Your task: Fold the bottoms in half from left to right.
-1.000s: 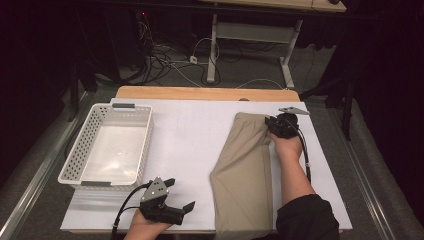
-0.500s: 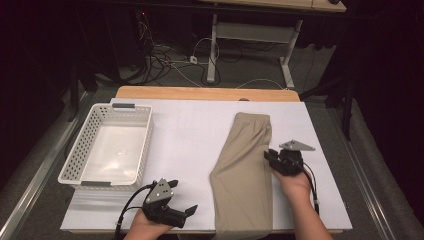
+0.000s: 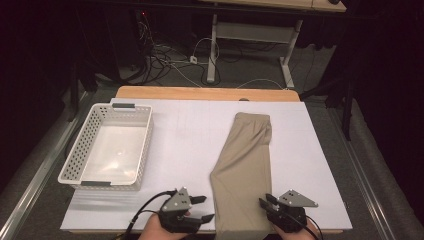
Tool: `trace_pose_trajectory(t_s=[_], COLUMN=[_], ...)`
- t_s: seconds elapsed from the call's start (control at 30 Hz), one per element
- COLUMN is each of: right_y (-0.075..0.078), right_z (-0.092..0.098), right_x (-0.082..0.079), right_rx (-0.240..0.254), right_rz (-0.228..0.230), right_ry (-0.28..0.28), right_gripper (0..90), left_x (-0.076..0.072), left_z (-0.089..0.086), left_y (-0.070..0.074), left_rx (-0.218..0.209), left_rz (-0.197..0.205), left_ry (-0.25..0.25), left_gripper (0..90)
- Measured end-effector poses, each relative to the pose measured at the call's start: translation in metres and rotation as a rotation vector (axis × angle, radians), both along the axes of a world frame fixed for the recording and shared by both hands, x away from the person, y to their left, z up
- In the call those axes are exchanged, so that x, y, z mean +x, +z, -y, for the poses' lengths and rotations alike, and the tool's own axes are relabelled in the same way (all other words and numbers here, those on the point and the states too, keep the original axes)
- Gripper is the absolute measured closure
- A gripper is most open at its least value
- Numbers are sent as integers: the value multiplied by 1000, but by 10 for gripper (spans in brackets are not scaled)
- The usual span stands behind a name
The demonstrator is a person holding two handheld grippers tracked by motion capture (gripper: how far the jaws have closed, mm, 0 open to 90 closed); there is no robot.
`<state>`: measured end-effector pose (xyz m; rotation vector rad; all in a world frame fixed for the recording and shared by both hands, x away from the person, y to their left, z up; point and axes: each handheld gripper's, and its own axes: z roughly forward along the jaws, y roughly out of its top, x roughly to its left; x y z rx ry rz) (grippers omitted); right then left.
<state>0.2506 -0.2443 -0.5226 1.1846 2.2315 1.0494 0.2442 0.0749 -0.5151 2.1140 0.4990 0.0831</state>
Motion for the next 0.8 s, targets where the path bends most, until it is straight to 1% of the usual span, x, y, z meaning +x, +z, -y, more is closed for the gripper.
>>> trace_pose_trajectory(t_s=[0.03, 0.07, 0.1, 0.17, 0.2, 0.27, 0.3, 0.33, 0.37, 0.43, 0.47, 0.53, 0.57, 0.6, 0.63, 0.67, 0.7, 0.8], right_y=[1, 2, 4, 10, 13, 14, 13, 11, 9, 6, 7, 9, 9, 9, 9, 8, 7, 5], right_z=[-2, -3, -2, 2, 5, 10, 14, 17, 19, 21, 22, 24, 25, 26, 26, 27, 26, 25], right_x=[0, -2, -4, -12, -16, -26, -30, -33, -35, -38, -40, -43, -43, -42, -40, -39, -37, -31], right_rx=[-10, -30, -25, 11, 13, 0, -3, -2, -1, -16, -12, 3, 10, 19, 23, 25, 29, 28], right_rz=[0, 13, 26, 42, 48, 52, 49, 43, 29, 22, 23, 32, 35, 35, 34, 32, 29, 22], right_ry=[13, 12, 11, 4, 3, -9, -13, -20, -29, -30, -33, -37, -36, -39, -42, -42, -44, -51], right_gripper=[895, 898, 898, 898, 897, 895, 892, 888, 888, 862, 840, 809, 798, 787, 776, 767, 759, 743], left_x=[-2, -4, -6, -9, -9, -11, -11, -12, -13, -14, -13, -11, -10, -11, -12, -14, -16, -20], left_z=[6, 11, 15, 23, 27, 34, 39, 43, 45, 47, 47, 45, 44, 44, 44, 45, 46, 47], left_y=[-1, -3, -4, -6, -7, -9, -11, -13, -14, -14, -13, -14, -14, -13, -12, -11, -11, -10], left_rx=[9, 14, 25, 39, 45, 58, 76, 101, 110, 116, 123, 109, 106, 102, 98, 96, 99, 98], left_rz=[2, -8, -17, -18, -16, -18, -20, -16, 7, 22, 30, 23, 17, 13, 9, 14, 20, 16], left_ry=[-13, -21, -31, -59, -69, -85, -90, -93, -93, -77, -62, -44, -43, -36, -41, -48, -58, -67], left_gripper=[398, 399, 399, 399, 399, 399, 399, 427, 453, 517, 584, 724, 764, 792, 818, 836, 845, 837])
